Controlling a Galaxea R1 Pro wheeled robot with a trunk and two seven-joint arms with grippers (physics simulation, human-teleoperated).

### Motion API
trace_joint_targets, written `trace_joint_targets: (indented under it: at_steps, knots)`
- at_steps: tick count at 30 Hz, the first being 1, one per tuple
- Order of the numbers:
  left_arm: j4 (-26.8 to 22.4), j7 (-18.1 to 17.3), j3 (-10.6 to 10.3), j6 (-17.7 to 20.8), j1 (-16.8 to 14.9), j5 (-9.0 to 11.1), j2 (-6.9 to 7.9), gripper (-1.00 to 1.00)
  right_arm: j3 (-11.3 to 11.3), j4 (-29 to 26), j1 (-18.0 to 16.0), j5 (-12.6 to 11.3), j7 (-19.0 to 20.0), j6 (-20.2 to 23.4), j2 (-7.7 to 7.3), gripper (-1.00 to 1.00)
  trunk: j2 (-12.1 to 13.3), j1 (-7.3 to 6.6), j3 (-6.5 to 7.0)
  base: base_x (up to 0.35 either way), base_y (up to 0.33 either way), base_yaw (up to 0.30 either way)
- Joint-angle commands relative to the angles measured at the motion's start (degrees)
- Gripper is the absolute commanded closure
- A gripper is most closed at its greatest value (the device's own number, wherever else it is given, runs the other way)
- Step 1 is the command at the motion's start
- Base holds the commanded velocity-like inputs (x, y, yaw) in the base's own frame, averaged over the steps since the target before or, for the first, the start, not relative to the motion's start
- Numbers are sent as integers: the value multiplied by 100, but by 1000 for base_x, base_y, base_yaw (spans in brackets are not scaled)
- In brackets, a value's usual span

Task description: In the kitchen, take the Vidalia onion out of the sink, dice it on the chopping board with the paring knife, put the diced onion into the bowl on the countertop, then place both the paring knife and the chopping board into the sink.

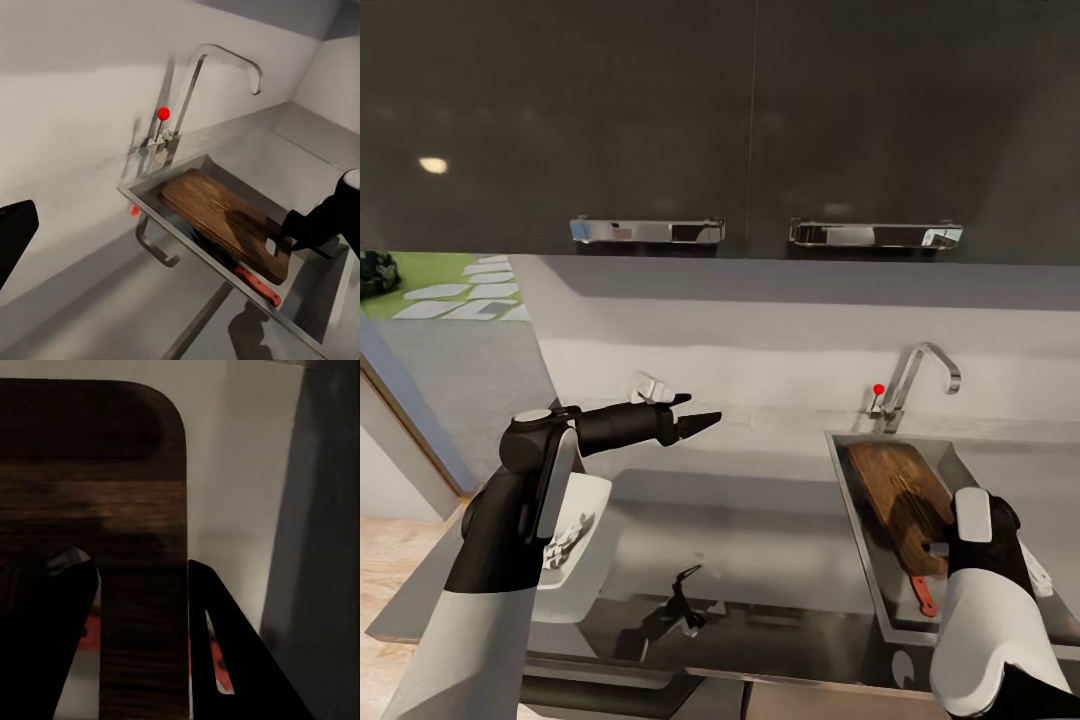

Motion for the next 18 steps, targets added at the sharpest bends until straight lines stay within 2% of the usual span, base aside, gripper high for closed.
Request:
trace_joint_targets:
  at_steps: [1, 12, 18]
  knots:
    - [-2, -8, 3, 47, -6, 13, -2, -100, -10, -5, -7, -32, -21, 25, 0, 100, -13, 4, -12, 0, 0, 0]
    - [-2, -8, -5, 45, -6, 13, -2, -100, -34, 4, -7, -32, -29, -325, -5, 100, -13, 4, -13, 0, 0, 0]
    - [-2, -8, -5, 46, -6, 13, -2, -100, -169, 4, -5, -32, -30, -341, -46, 100, -13, 4, -41, 0, 0, 0]
